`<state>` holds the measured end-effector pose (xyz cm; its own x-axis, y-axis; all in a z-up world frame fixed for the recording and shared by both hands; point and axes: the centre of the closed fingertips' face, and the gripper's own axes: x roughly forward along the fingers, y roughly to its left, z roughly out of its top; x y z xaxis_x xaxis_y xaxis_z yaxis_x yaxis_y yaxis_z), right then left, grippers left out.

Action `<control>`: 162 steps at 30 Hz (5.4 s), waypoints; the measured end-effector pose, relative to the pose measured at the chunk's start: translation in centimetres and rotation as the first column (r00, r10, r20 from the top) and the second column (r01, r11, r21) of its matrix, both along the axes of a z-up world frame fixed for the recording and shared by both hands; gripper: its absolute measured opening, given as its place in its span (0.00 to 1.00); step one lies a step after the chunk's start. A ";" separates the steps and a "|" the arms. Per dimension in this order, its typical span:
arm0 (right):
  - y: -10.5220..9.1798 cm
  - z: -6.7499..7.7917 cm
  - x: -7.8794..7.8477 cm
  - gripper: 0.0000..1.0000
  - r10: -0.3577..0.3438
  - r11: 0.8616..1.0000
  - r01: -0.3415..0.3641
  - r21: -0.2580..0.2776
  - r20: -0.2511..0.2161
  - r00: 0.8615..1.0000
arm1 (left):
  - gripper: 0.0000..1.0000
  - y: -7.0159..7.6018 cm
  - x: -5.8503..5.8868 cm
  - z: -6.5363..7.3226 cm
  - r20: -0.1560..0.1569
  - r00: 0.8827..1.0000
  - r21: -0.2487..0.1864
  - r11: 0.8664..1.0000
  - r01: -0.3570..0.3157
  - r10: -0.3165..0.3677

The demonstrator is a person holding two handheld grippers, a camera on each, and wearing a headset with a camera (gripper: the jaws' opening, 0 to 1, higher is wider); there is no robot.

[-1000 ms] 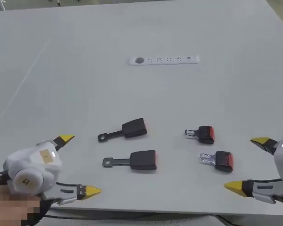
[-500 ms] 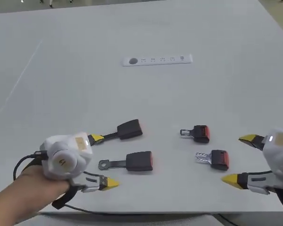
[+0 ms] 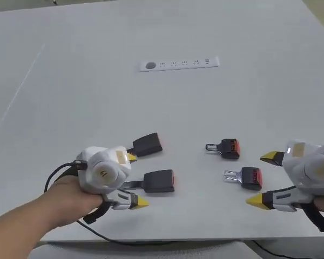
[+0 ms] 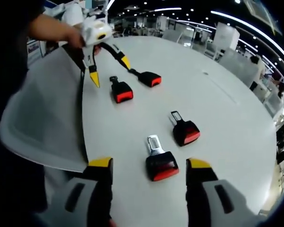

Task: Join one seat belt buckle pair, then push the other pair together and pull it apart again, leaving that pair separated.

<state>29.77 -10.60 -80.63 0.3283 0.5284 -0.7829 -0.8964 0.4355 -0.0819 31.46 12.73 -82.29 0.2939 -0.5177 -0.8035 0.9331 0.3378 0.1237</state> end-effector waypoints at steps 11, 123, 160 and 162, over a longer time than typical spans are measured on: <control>-0.7 -2.6 1.0 0.50 0.049 0.997 -0.052 -0.059 -0.037 0.998 | 0.56 -0.5 0.2 -2.0 -0.079 0.997 0.010 1.000 0.019 -0.018; 11.3 -5.1 1.2 0.33 0.336 0.932 -0.347 -0.109 -0.107 0.936 | 0.33 -1.6 0.2 -3.5 -0.192 0.959 0.166 0.956 0.241 -0.209; 13.3 -5.1 1.7 0.31 0.331 0.933 -0.342 -0.115 -0.104 0.938 | 0.31 -1.7 0.2 -3.5 -0.187 0.955 0.170 0.950 0.262 -0.230; 13.4 -5.0 1.6 0.31 0.331 0.932 -0.341 -0.124 -0.092 0.939 | 0.31 -1.7 0.2 -3.5 -0.188 0.954 0.174 0.948 0.266 -0.233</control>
<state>31.41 2.77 -85.68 0.0928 0.4854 -0.8694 -0.9939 0.0969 -0.0520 31.63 11.03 -85.84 0.0322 -0.3859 -0.9220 0.9971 0.0757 0.0032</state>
